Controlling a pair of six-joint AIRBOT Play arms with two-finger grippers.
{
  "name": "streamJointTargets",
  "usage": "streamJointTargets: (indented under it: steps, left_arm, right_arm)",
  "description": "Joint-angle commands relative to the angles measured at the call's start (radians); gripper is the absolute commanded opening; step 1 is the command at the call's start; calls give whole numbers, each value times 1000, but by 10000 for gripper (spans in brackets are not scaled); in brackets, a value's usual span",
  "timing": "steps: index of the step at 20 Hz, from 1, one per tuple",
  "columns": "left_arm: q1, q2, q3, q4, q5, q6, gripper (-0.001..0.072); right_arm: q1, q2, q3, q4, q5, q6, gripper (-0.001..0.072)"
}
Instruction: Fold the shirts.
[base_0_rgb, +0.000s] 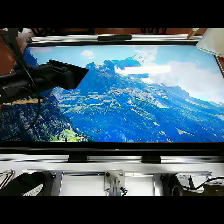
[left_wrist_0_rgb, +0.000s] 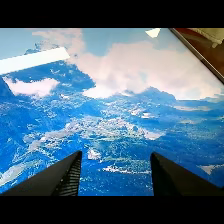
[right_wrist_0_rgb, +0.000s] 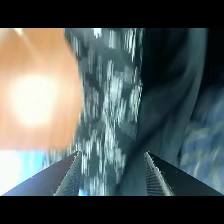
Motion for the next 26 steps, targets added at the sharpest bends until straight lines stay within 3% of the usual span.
streamJointTargets:
  steps: [1, 3, 6, 8, 10, 12, 13, 16, 26]
  left_arm:
    - [1, -31, 1, 17, -85, -1, 503]
    - [1, -58, 2, 117, -199, -66, 470]
    - [1, -105, 2, 370, -406, -194, 470]
    - [1, -151, 2, 544, -547, -258, 470]
    - [1, -219, 2, 652, -684, -282, 473]
    - [0, -288, 2, 647, -763, -288, 579]
    - [1, -313, 2, 647, -768, -304, 632]
    - [9, -322, 2, 646, -687, -357, 631]
    - [7, -322, 2, 620, -629, -356, 621]
  right_arm:
    - [28, 19, -53, 150, 238, -79, 480]
    - [136, 19, -154, 224, 290, -98, 480]
    - [459, 21, -349, 212, 309, -103, 481]
    - [759, 20, -467, 159, 239, -33, 481]
    - [1095, 13, -544, 14, 108, 85, 482]
    - [1390, -45, -546, -183, 68, 128, 501]
    - [1459, -85, -542, -192, 80, 132, 501]
    - [1492, -198, -542, -17, 136, 126, 501]
    - [1497, -231, -542, 7, 138, 116, 500]
